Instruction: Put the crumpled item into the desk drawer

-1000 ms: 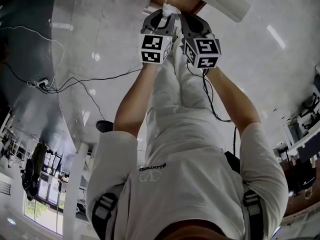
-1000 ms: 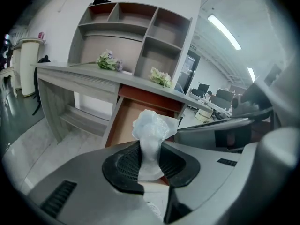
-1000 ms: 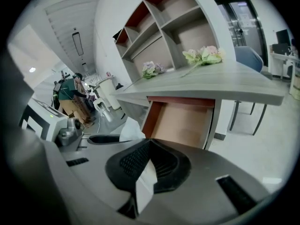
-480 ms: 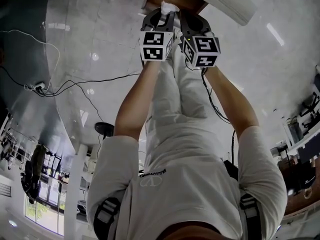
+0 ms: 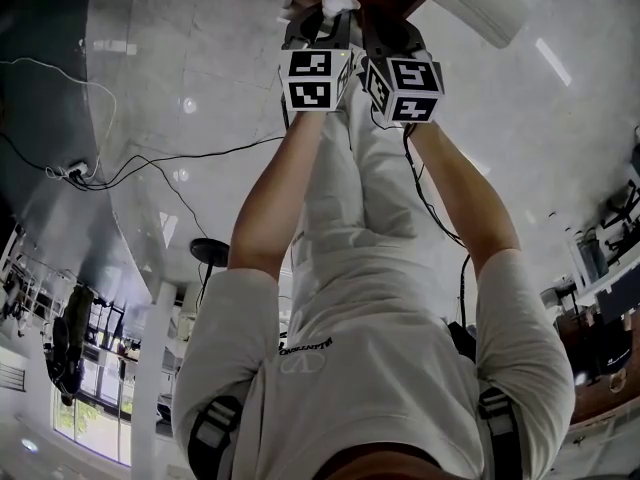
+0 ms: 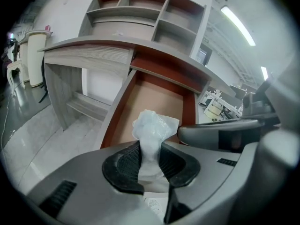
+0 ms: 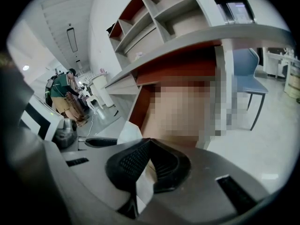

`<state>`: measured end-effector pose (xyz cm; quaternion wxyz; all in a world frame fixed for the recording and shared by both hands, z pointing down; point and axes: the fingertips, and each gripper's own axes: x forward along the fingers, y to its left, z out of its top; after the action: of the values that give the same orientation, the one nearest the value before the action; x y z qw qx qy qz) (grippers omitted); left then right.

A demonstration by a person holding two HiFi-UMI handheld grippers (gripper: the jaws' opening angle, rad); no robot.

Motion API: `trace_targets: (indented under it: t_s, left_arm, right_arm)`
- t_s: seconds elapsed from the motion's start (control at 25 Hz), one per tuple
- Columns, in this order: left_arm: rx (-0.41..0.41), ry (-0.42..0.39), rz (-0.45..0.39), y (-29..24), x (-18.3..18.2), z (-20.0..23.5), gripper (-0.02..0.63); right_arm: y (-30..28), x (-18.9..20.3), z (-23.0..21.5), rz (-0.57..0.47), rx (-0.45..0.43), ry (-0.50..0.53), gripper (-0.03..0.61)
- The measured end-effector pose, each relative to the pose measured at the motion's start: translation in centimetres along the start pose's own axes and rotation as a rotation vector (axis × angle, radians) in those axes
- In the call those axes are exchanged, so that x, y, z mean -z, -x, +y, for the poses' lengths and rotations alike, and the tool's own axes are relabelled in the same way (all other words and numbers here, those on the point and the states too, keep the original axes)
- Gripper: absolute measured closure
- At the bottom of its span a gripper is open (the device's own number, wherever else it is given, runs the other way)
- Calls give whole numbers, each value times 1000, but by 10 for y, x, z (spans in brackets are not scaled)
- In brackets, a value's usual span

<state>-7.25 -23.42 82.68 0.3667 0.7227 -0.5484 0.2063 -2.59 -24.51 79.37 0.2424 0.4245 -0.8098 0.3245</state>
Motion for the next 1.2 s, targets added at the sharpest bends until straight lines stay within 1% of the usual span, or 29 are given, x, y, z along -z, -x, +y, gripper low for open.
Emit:
trace_targets:
  t_s: [0.16, 0.36, 0.64, 0.88, 1.2]
  left_arm:
    - [-1, 13, 5, -7, 4, 0, 532]
    - [3, 9, 19, -11, 11, 3, 532]
    - [2, 9, 32, -9, 7, -8, 531]
    - [-7, 44, 45, -14, 14, 0, 529]
    - [11, 56, 51, -18, 16, 3, 513]
  right_arm:
    - [-4, 5, -3, 0, 5, -12, 580]
    - [-10, 11, -2, 3, 13, -19, 580]
    - [-2, 3, -12, -11, 22, -49, 580]
    - [-10, 7, -13, -3, 32, -54, 580]
    - [-16, 7, -8, 4, 30, -51, 580]
